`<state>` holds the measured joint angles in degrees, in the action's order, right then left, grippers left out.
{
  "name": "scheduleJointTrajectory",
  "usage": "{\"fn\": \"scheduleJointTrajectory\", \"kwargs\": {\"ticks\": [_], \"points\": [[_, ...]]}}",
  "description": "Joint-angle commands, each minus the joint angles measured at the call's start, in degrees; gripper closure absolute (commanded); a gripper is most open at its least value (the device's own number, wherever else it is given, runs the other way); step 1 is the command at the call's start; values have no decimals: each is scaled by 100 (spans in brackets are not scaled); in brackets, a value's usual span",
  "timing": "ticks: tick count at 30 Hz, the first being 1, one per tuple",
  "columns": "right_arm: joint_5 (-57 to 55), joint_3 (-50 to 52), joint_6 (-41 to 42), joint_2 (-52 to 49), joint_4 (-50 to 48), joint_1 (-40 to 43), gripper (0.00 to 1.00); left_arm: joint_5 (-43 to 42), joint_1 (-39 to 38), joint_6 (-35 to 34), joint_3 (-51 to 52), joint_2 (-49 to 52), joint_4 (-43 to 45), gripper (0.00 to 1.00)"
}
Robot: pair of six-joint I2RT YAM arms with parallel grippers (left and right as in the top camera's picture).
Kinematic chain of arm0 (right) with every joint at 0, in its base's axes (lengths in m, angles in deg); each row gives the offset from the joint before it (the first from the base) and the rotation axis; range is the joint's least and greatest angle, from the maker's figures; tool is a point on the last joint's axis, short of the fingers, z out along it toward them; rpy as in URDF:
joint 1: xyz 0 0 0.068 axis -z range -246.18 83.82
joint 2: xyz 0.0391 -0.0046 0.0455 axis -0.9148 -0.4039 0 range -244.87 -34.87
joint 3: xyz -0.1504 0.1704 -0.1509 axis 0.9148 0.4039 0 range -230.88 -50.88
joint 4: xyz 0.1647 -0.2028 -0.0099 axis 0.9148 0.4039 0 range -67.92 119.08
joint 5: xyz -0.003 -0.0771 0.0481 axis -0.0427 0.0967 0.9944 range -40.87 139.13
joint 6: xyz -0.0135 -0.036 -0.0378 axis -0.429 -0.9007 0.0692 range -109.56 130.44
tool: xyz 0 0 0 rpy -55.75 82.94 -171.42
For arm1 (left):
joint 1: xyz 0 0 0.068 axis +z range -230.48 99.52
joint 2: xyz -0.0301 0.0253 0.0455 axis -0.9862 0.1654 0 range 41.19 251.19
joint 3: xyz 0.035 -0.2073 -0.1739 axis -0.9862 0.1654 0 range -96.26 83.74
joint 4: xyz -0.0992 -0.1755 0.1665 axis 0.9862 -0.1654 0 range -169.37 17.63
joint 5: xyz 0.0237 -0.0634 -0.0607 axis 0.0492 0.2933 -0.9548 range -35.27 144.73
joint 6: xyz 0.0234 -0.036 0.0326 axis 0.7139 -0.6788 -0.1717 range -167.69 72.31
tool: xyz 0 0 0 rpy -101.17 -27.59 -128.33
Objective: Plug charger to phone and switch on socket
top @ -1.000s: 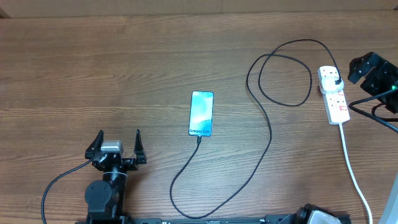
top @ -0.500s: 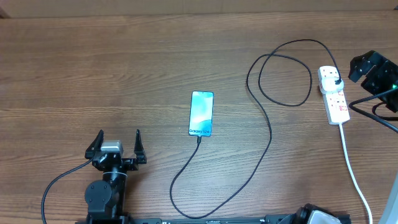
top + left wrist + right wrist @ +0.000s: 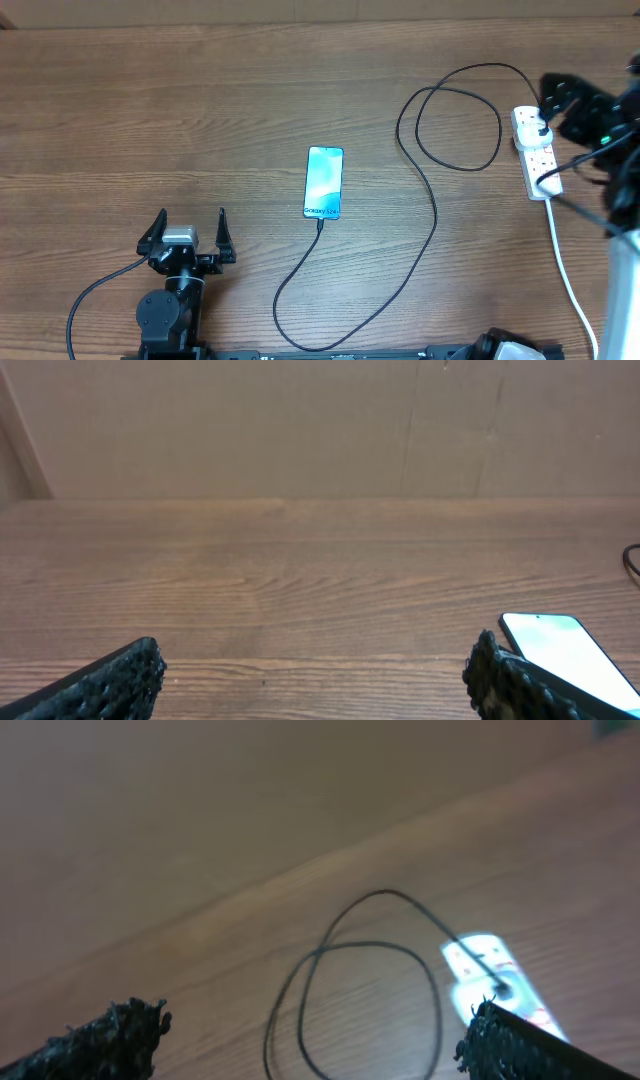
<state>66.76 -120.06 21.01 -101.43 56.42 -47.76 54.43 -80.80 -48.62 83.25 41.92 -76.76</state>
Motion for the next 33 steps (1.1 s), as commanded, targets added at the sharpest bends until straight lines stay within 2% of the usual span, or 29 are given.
{"fn": "scheduleJointTrajectory", "kwargs": {"ticks": [1, 8, 21, 26, 33], "points": [[157, 990, 17, 566, -848, -350, 0, -66, 33, 9, 22, -52, -9, 0], [127, 2988, 13, 1519, -3049, -944, 0, -66, 33, 9, 22, -52, -9, 1], [-520, 6098, 13, 3536, -5268, -1563, 0, -66, 33, 9, 22, -52, -9, 0], [-680, 6872, 11, 4518, -5405, -1685, 0, -66, 33, 9, 22, -52, -7, 0], [-1012, 6874, -7, 5689, -3781, -1777, 0, -66, 33, 9, 22, -52, -9, 0]]}}
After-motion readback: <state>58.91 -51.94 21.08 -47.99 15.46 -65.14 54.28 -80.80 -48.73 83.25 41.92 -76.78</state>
